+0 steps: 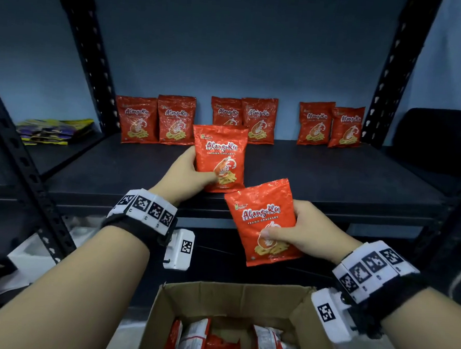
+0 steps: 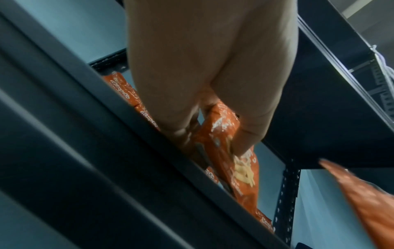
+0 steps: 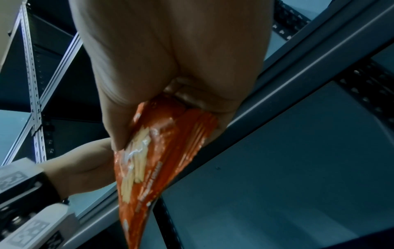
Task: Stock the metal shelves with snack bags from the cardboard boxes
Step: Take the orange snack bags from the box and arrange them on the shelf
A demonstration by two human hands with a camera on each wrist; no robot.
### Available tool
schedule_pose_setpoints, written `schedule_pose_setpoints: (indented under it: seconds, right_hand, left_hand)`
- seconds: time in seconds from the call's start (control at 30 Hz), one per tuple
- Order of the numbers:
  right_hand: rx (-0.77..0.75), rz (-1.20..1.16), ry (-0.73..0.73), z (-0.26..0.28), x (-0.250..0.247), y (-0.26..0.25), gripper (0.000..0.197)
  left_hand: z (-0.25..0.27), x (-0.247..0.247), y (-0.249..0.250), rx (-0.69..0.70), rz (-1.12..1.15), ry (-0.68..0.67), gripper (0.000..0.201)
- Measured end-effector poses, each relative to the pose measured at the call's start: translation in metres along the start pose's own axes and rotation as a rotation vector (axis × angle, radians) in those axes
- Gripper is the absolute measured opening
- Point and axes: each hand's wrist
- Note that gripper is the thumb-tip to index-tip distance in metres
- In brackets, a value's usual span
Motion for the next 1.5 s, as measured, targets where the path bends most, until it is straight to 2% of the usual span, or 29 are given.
schedule_pose_setpoints:
  seconds: [0.2, 0.33, 0.43, 0.6, 0.7, 0.77, 0.87, 1.0, 1.1, 1.27, 1.5]
  right_hand:
    - [-0.061, -0.147, 0.216, -0.002, -0.018, -0.026, 0.036]
    - [-0.121, -0.208, 0.275, -0.013, -0.034, -0.042, 0.037]
    - [-0.066, -0.250, 0.287, -0.030, -0.045, -0.051, 0.036]
    - [0.081, -0.233, 0.273, -0.081, -0.069, -0.071, 0.029]
    - [0.146, -0.188, 0.271, -0.122, -0.084, -0.079, 0.029]
    - [0.134, -0.142, 0.285, -0.152, -0.094, -0.078, 0.031]
    - [0.090, -0.037, 0.287, -0.197, -0.108, -0.073, 0.031]
    - [0.116, 0.039, 0.272, -0.253, -0.119, -0.058, 0.044]
    - [0.131, 0.144, 0.254, -0.290, -0.128, -0.047, 0.045]
    - [0.203, 0.165, 0.247, -0.318, -0.132, -0.033, 0.038]
    - [0.190, 0.162, 0.316, -0.325, -0.126, -0.030, 0.032]
  left_hand:
    - [0.023, -0.014, 0.018, 0.042, 0.009, -0.024, 0.055]
    - [0.025, -0.024, 0.028, -0.045, 0.039, -0.049, 0.049]
    - [0.016, -0.032, 0.043, -0.117, 0.041, -0.117, 0.043]
    - [-0.028, -0.045, 0.058, -0.172, -0.094, -0.116, 0.026]
    - [-0.061, -0.047, 0.059, -0.216, -0.155, -0.070, 0.042]
    - [-0.088, -0.046, 0.056, -0.232, -0.214, -0.046, 0.054]
    - [-0.128, -0.040, 0.053, -0.248, -0.236, -0.041, 0.063]
    - [-0.177, -0.025, 0.039, -0.286, -0.272, -0.017, 0.050]
    - [-0.211, -0.013, 0.020, -0.303, -0.330, -0.030, 0.053]
    - [-0.232, 0.001, 0.001, -0.345, -0.390, -0.045, 0.036]
    - [-0.248, -0.003, -0.008, -0.294, -0.593, -0.039, 0.039]
Point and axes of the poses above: each hand's wrist, its own z-axis away from the middle knuckle, its own x-axis out of the palm, y = z × x, and after that the axes turned 12 degrees about -z, right-handed
